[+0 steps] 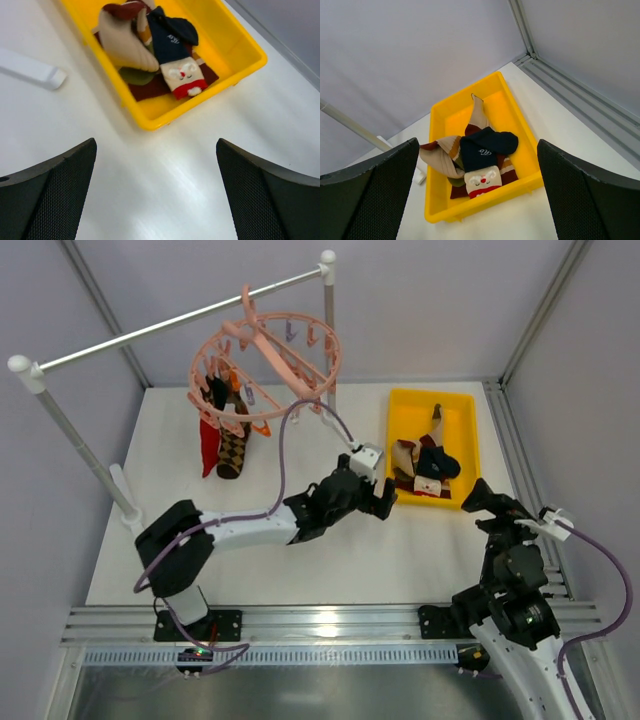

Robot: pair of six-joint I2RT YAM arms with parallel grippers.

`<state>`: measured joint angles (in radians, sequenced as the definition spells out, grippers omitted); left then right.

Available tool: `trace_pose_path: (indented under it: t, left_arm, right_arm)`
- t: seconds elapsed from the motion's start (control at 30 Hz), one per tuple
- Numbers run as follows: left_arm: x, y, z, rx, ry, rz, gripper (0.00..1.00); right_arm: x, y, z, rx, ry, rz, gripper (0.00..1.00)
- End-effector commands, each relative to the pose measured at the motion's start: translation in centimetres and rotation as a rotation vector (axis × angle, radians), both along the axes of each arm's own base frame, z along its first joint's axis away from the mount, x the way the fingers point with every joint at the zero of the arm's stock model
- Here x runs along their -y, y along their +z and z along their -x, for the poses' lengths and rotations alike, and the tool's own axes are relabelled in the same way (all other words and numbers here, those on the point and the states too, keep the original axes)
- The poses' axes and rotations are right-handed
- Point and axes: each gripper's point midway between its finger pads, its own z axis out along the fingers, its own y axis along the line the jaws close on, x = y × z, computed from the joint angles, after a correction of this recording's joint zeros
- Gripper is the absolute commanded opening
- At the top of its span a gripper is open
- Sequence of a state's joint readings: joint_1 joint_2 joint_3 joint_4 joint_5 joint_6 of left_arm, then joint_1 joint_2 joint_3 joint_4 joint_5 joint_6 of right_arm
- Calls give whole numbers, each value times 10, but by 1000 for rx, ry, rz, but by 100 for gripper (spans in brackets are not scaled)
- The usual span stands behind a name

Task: Remove the socks clipped to the hanger

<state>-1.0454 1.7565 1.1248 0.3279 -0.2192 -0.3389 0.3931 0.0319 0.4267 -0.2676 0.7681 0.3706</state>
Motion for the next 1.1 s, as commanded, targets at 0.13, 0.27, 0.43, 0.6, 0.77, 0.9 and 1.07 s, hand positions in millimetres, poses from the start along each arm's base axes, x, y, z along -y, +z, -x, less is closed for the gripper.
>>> trace_pose_path:
  t: [0.13, 0.27, 0.43, 0.6, 0.77, 0.9, 1.07]
  left_arm:
    - [-113, -7, 9, 47, 214, -52, 100]
    - [-182, -26, 8, -21, 346, -17, 100]
    - [-270, -5, 3, 43, 571, 74, 99]
    - [-362, 7, -7, 83, 835, 116, 100]
    - [-430, 7, -9, 101, 1023, 147, 100]
    - [-465, -1, -22, 91, 1084, 200, 99]
    - [-467, 3, -46, 124, 1040, 222, 100]
  right_arm:
    - [-21, -6, -22, -5, 75, -5, 100]
    - [-28, -10, -28, -19, 99, -3, 100]
    - [-27, -14, -31, -26, 92, 9, 99]
    - [-29, -13, -31, -23, 102, 11, 100]
    - [-28, -10, -28, -11, 104, 10, 100]
    - [-25, -7, -24, 3, 101, 11, 100]
    - [-24, -4, -20, 17, 99, 9, 99]
